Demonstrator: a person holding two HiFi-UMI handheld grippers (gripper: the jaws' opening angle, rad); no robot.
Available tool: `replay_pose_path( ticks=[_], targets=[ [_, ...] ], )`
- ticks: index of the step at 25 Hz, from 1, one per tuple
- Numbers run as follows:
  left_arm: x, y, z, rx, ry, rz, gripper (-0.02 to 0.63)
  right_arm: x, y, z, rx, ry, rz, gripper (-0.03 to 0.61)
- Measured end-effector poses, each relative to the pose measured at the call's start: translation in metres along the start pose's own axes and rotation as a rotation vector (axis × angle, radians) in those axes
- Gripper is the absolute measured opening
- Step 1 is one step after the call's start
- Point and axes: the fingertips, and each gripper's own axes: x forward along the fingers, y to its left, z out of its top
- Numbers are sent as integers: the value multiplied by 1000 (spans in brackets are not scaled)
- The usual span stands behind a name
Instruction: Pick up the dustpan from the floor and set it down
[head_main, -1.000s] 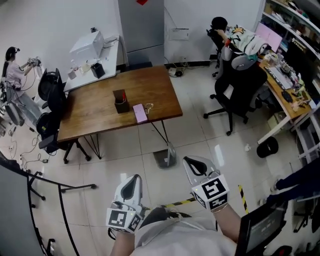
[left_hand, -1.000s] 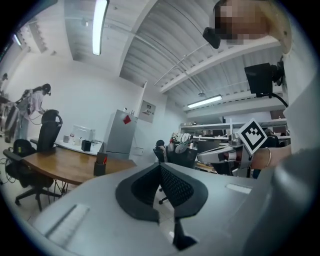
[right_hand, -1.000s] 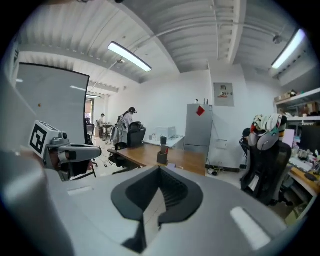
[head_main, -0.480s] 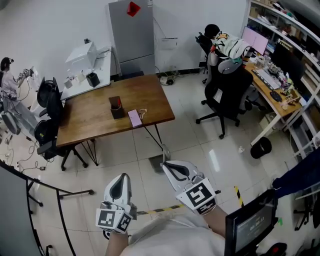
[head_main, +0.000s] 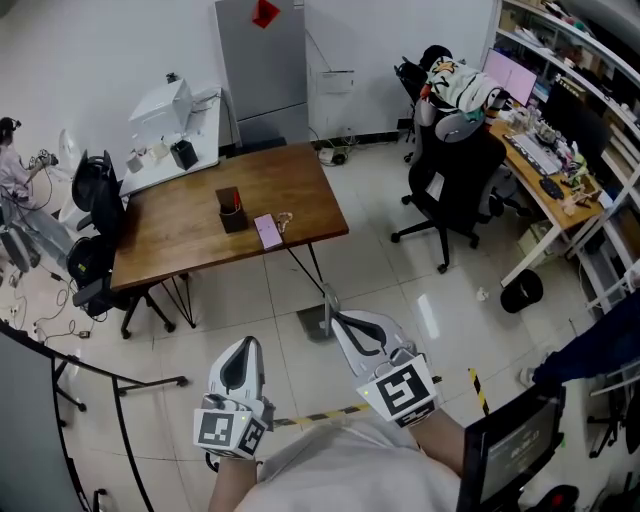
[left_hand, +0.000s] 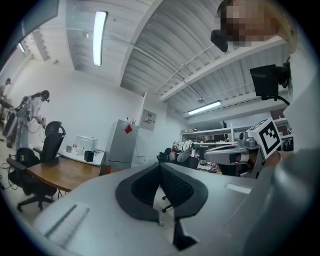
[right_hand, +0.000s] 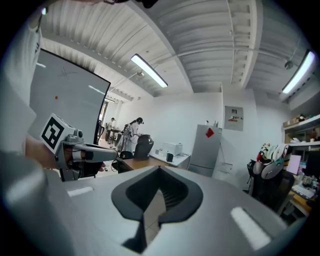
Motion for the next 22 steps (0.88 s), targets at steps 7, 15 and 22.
replay_pose_path(
  ticks=[7, 15, 22],
  targets=[
    [12, -8, -1, 29, 6, -33, 14, 5, -8, -6, 31, 8, 1, 2],
    [22, -4, -7, 36, 35, -23, 14, 14, -11, -7, 49, -20, 18, 2],
    [25, 1, -1, 45, 24, -32, 14, 16, -9, 4, 28, -59, 9, 2]
  ],
)
